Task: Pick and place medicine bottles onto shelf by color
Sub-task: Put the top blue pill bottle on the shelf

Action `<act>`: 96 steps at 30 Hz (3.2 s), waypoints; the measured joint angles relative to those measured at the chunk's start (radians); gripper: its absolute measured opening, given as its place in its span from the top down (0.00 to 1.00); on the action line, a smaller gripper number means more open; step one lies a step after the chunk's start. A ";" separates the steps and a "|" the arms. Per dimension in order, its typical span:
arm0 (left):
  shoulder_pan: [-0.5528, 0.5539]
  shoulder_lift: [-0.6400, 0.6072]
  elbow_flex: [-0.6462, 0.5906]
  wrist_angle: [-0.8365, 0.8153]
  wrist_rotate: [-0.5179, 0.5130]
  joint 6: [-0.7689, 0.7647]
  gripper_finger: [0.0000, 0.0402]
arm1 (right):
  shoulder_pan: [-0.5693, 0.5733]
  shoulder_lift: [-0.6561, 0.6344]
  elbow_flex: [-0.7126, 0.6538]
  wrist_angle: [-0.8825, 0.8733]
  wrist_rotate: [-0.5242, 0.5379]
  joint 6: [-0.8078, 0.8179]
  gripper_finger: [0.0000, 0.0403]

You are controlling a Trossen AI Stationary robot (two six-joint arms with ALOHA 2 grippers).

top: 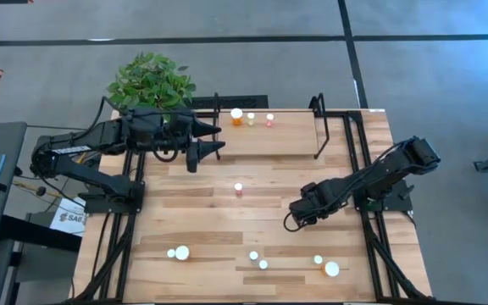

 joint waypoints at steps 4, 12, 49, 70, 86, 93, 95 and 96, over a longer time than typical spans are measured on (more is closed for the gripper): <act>0.000 0.000 0.000 0.016 -0.003 -0.004 0.41 | -0.003 0.000 -0.037 0.000 0.018 0.006 0.39; 0.000 0.000 0.000 0.032 -0.003 -0.004 0.41 | -0.013 0.000 -0.058 0.074 0.033 0.003 0.39; 0.000 0.000 0.000 0.026 -0.003 0.026 0.41 | -0.085 0.000 -0.057 0.101 0.008 -0.105 0.50; 0.000 0.000 0.000 0.024 -0.002 0.026 0.41 | -0.087 0.000 -0.043 0.096 -0.026 -0.142 0.71; 0.000 0.000 0.000 0.021 -0.002 0.037 0.41 | -0.395 0.000 0.175 0.063 -0.026 -0.572 0.65; 0.000 0.000 0.000 0.021 -0.002 0.037 0.41 | -0.578 0.000 0.260 0.044 -0.023 -0.776 0.66; 0.000 0.000 0.000 0.021 -0.002 0.037 0.41 | -0.622 0.000 0.281 0.046 -0.022 -0.829 0.65; 0.002 0.000 0.000 0.021 -0.002 0.040 0.41 | -0.644 0.000 0.289 0.049 -0.019 -0.853 0.65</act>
